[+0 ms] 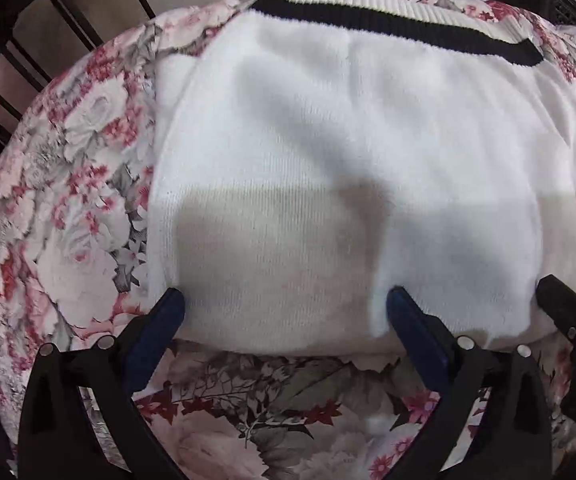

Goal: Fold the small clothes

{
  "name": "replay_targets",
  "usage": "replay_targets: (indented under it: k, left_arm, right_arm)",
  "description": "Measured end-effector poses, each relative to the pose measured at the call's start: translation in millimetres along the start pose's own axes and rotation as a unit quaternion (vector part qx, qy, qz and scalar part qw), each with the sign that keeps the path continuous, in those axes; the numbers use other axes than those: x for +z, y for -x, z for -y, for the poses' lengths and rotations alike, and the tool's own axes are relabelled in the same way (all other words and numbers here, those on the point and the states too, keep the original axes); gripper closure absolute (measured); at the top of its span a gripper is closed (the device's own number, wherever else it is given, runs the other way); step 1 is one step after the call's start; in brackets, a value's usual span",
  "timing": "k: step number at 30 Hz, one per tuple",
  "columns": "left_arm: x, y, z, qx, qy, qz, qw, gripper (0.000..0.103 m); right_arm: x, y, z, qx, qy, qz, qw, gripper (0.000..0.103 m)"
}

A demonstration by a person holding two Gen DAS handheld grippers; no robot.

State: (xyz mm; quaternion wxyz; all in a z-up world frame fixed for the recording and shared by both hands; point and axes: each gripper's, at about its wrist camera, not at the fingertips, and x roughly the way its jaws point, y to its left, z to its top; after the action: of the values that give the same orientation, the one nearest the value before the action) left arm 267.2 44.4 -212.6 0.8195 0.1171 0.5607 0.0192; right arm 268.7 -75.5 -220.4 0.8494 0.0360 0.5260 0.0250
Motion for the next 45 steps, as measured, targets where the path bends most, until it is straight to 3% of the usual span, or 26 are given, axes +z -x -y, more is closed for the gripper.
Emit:
replay_targets:
  k: [6, 13, 21, 29, 34, 45]
  left_arm:
    - [5, 5, -3, -0.008, 0.005, 0.009, 0.9999, 0.004]
    - [7, 41, -4, -0.032, 0.020, 0.057, 0.9976, 0.004]
    - [8, 14, -7, -0.034, 0.029, 0.032, 0.9985, 0.004]
    - [7, 1, -5, -0.030, 0.026, 0.017, 0.9991, 0.004]
    - [9, 3, -7, -0.033, 0.030, 0.012, 0.9990, 0.004]
    - [23, 31, -15, -0.044, 0.050, 0.045, 0.9968, 0.004]
  right_arm:
    - [5, 8, 5, 0.010, -0.010, 0.016, 1.000, 0.010]
    - [9, 38, 5, 0.017, -0.009, 0.080, 0.997, 0.010]
    - [13, 26, 5, 0.016, -0.015, 0.072, 0.997, 0.010]
    - [11, -1, -7, -0.014, 0.015, 0.036, 0.999, 0.007]
    - [11, -1, -8, -0.014, 0.017, 0.035, 0.999, 0.007]
    - [23, 20, 2, 0.021, -0.013, 0.051, 0.998, 0.007]
